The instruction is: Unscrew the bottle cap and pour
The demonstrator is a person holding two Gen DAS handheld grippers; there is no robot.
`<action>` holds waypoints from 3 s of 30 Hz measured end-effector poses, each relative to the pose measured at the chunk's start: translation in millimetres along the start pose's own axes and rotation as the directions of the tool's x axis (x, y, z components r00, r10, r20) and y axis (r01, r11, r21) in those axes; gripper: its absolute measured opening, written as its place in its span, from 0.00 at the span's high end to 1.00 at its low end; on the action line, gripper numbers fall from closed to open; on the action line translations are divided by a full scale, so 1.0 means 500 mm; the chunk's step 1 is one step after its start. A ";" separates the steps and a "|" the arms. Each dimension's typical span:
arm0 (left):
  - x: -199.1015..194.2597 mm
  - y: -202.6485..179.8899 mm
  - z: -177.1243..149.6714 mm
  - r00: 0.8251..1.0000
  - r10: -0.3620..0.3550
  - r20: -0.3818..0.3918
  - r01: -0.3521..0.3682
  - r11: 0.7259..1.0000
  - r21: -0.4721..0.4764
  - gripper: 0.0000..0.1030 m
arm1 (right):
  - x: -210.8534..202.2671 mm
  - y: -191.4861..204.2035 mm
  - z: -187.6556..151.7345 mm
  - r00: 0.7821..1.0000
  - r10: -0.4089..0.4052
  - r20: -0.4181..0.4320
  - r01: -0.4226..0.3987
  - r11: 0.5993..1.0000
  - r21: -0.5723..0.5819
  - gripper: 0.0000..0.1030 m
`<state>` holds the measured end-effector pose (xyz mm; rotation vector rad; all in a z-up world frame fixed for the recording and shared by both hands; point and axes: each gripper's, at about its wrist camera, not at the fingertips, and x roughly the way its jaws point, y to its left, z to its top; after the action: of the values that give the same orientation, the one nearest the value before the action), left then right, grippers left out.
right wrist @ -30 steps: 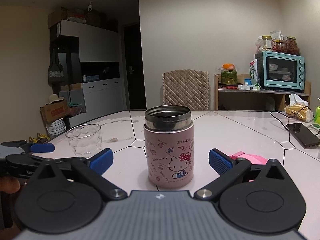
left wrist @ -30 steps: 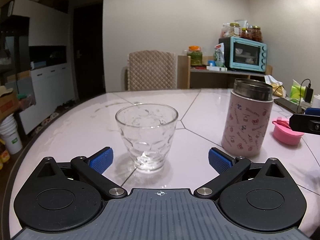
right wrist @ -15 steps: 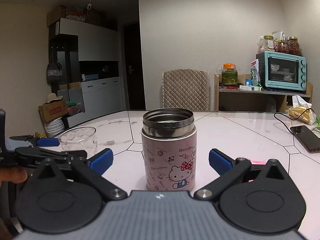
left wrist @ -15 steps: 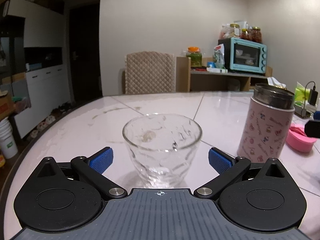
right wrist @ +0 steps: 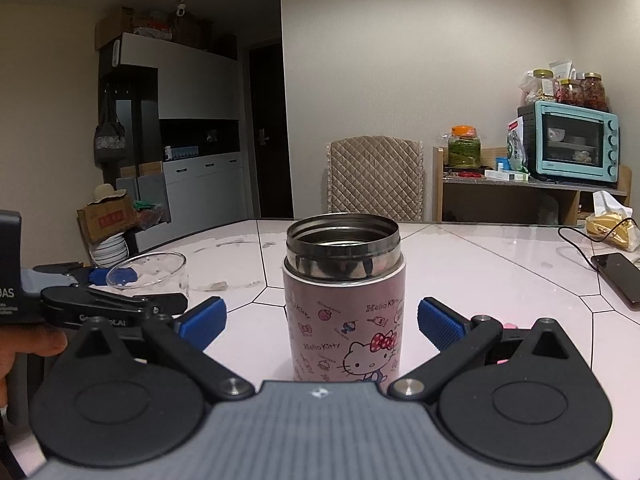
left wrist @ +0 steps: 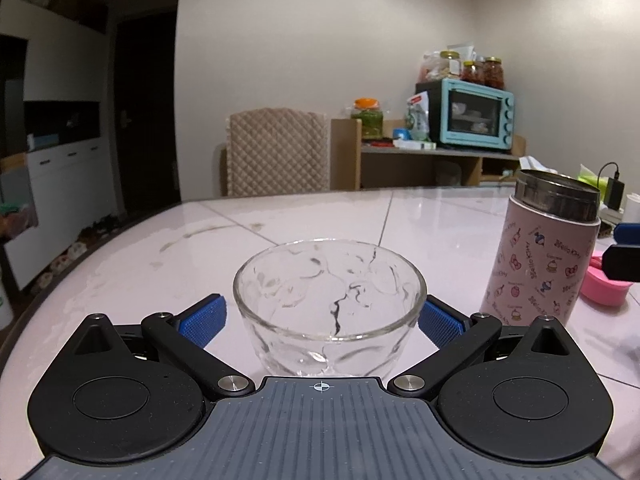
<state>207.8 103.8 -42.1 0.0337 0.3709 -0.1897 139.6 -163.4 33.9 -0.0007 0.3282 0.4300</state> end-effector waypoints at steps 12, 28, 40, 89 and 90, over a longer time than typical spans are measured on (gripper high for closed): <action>0.007 0.000 0.007 1.000 -0.028 0.011 0.028 0.999 0.021 0.07 | 0.035 -0.001 -0.009 0.999 -0.031 -0.035 0.031 0.999 -0.006 0.00; 0.011 0.018 0.009 0.992 -0.126 0.008 0.125 0.991 0.035 0.14 | 0.060 0.002 -0.020 0.997 -0.054 -0.049 0.054 0.999 -0.007 0.00; 0.017 0.017 0.009 0.968 -0.252 0.002 0.251 0.964 0.083 0.15 | 0.104 -0.008 -0.015 0.995 -0.049 -0.084 0.052 0.998 0.028 0.00; 0.011 -0.023 0.001 0.927 -0.375 -0.017 0.374 0.916 0.142 0.15 | 0.114 0.095 -0.009 0.997 -0.062 -0.049 0.038 0.923 -0.383 0.15; 0.011 -0.023 0.001 0.926 -0.378 -0.018 0.376 0.916 0.142 0.15 | 0.113 0.099 -0.010 0.997 -0.064 -0.042 0.041 0.911 -0.410 0.15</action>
<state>210.9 91.7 -43.7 0.1030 0.3510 -0.5999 166.2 -95.4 14.9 -0.4319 0.2857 0.4393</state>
